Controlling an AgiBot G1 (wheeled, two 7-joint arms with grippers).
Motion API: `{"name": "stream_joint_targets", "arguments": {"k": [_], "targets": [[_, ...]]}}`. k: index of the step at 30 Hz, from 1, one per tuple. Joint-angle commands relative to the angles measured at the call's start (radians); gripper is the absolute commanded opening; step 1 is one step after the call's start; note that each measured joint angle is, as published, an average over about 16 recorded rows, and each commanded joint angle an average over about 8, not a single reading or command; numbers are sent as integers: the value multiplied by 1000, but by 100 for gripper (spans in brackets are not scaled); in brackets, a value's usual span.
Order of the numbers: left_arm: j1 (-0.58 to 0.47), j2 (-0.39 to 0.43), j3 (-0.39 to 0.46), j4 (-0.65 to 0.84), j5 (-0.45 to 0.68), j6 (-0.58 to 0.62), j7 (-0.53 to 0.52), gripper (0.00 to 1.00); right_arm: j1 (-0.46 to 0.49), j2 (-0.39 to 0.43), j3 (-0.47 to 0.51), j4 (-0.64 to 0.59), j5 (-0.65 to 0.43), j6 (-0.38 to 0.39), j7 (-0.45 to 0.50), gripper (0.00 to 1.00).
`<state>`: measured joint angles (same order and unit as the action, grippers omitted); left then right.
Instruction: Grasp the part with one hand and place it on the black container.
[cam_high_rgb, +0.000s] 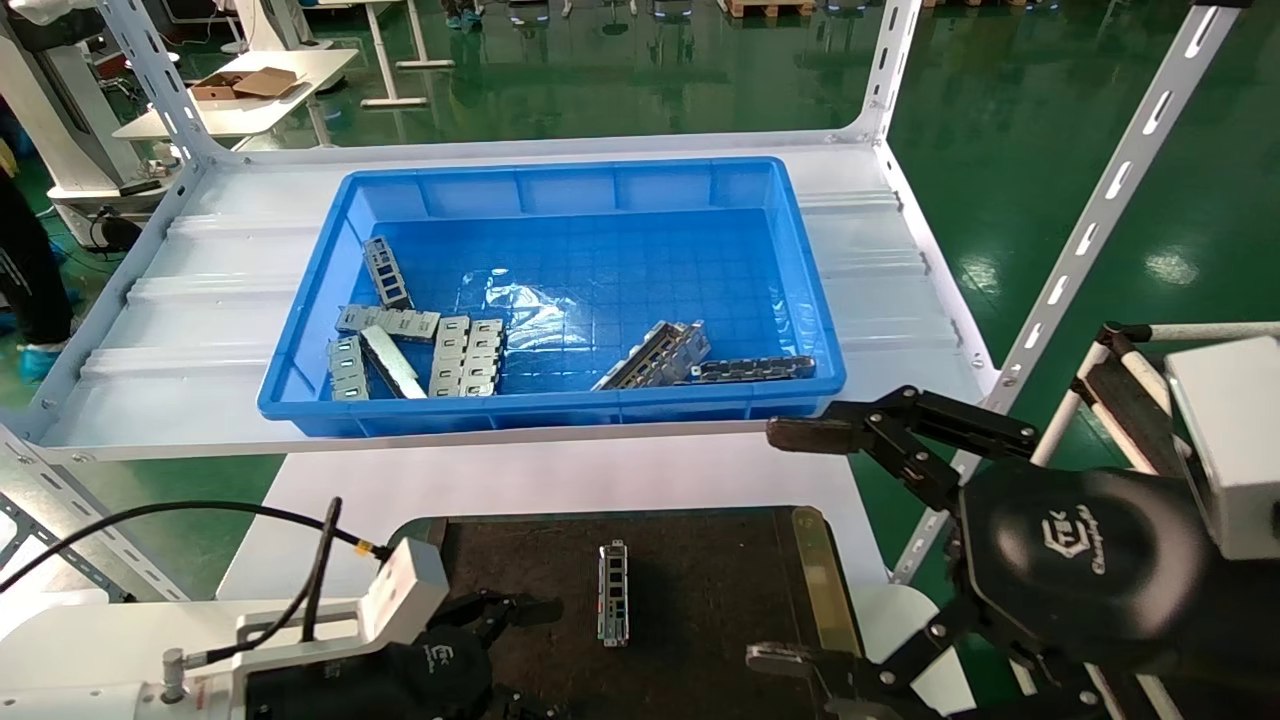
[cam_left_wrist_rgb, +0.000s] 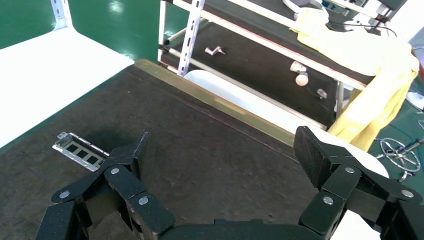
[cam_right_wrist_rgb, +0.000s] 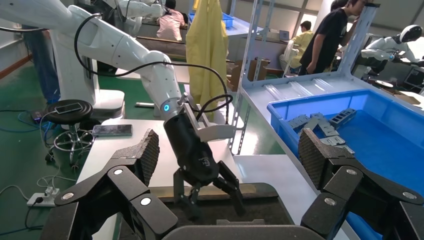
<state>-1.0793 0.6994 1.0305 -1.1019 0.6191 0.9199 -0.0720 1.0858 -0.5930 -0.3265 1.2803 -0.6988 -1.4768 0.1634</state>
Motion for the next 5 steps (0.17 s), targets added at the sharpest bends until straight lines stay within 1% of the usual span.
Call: {"name": "stream_joint_targets", "arguments": {"k": [1,5], "targets": [[-9,-3,-6,37,-9,62,23,100,0,0,0,0,0,0,0,100],[-16,-4,-7,58,-10,89,31,100,0,0,0,0,0,0,0,100]]}}
